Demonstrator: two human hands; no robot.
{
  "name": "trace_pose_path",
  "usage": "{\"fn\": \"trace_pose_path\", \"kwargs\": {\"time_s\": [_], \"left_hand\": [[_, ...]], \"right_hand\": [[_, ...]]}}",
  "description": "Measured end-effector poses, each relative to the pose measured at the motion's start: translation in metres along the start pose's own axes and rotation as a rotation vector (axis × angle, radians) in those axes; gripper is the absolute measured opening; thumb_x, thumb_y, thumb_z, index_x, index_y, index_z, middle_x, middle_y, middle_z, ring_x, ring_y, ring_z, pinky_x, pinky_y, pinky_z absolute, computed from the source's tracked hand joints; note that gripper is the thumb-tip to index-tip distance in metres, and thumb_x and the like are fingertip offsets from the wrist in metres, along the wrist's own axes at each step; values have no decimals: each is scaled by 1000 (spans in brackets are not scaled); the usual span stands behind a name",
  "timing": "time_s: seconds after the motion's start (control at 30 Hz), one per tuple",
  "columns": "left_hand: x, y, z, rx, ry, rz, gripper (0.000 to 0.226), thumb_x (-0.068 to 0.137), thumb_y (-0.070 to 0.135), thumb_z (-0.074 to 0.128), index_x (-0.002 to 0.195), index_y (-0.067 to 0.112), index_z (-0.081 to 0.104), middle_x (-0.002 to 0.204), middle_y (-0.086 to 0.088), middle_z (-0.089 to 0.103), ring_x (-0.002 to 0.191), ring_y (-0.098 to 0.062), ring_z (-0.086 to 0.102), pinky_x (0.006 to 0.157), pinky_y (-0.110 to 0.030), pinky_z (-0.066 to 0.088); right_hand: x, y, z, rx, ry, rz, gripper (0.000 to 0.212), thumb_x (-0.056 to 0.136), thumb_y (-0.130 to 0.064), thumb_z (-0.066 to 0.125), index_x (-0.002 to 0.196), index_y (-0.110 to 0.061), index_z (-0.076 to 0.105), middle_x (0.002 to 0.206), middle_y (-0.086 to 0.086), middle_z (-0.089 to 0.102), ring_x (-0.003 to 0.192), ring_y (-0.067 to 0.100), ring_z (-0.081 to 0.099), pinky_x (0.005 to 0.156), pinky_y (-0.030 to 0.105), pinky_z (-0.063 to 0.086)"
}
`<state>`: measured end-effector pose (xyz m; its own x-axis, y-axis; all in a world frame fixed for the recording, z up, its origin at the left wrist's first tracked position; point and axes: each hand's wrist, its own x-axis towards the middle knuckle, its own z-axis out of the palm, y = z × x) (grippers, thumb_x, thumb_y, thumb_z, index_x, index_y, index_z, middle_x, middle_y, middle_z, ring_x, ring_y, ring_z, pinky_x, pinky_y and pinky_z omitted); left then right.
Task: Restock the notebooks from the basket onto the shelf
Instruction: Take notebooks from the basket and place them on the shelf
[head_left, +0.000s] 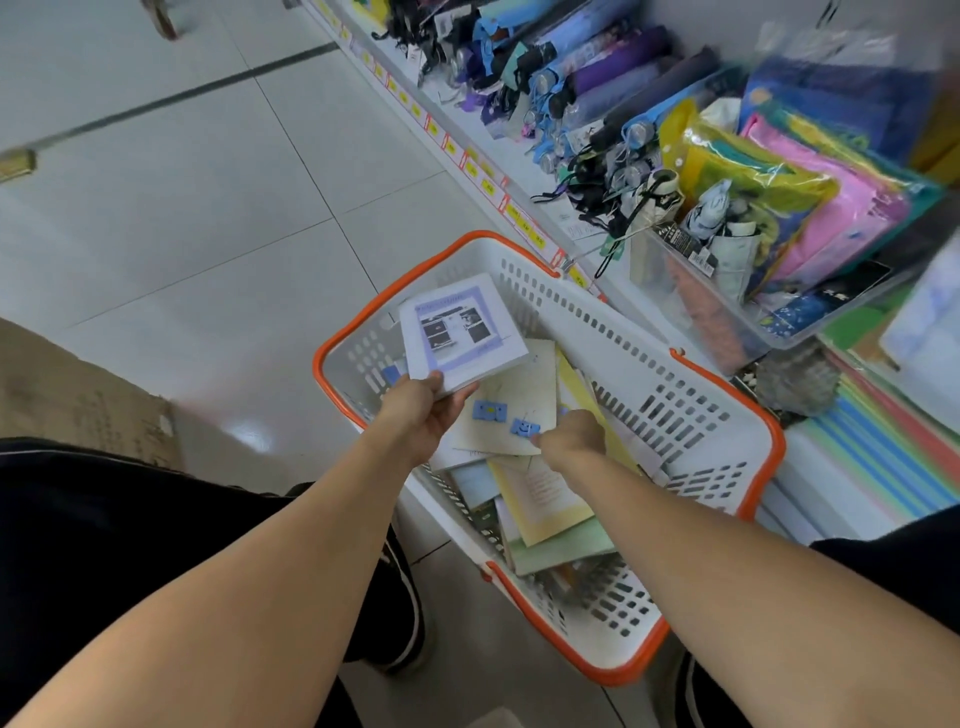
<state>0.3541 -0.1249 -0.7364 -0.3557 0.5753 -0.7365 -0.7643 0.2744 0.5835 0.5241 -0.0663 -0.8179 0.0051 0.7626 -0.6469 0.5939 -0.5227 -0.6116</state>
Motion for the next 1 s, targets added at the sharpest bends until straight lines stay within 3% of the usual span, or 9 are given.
{"fn": "trace_pose_path", "kwargs": {"time_s": [0.17,0.3,0.4,0.5,0.57,0.63,0.73,0.8,1.0], "left_hand": [[2,0,-5,78,93,72,35,102,6,43,137,9,43,101,-19,67,66,-25,73,46,-23,56],[-5,-2,-10,152,125,106,35,102,6,42,136,12,43,99,-18,68,60,-20,73,41,-19,51],[-18,1,-1,151,48,87,32,102,6,42,135,7,44,100,-17,68,63,-20,74,41,-19,50],[-34,5,17,334,23,202,30,102,6,42,132,9,44,97,-17,67,65,-23,72,43,-20,51],[-48,9,34,359,-50,256,28,103,7,42,131,8,45,100,-21,68,70,-26,70,45,-21,52],[-63,17,55,313,-140,299,26,104,10,42,130,10,46,97,-18,69,70,-26,68,46,-22,52],[-84,39,85,327,-212,419,18,104,18,43,121,19,50,89,-8,65,52,-14,64,50,-24,55],[-97,52,98,408,-253,508,16,105,26,40,116,25,51,97,-5,67,58,-12,69,53,-26,55],[-134,80,138,375,-421,658,26,105,40,33,114,28,54,99,-1,73,78,-24,74,56,-31,58]], "right_hand": [[-15,-11,-51,299,-180,-21,18,99,-5,51,116,-9,56,113,15,63,79,38,72,58,38,61],[-34,-47,-107,150,125,-352,14,98,-4,48,103,-10,60,104,14,66,76,31,70,49,44,60],[-50,-79,-146,324,268,-457,17,101,-6,46,108,-11,61,100,6,65,67,23,70,45,35,59],[-63,-100,-168,697,105,-404,16,102,-6,46,112,-3,58,96,15,69,52,20,69,45,26,54],[-75,-108,-167,823,-72,-370,20,102,-4,47,119,1,55,93,17,69,54,20,70,47,25,54],[-82,-109,-156,788,-94,-367,21,101,-4,49,122,0,53,98,18,69,56,19,70,49,27,55],[-89,-107,-140,633,123,-401,18,100,-11,54,105,6,58,91,22,67,60,21,65,51,29,53],[-93,-112,-139,506,240,-487,24,97,-20,58,92,4,58,78,17,58,68,22,56,59,33,48],[-126,-159,-162,909,47,-587,7,101,-13,52,97,-11,48,110,14,64,80,21,74,61,35,60]]}}
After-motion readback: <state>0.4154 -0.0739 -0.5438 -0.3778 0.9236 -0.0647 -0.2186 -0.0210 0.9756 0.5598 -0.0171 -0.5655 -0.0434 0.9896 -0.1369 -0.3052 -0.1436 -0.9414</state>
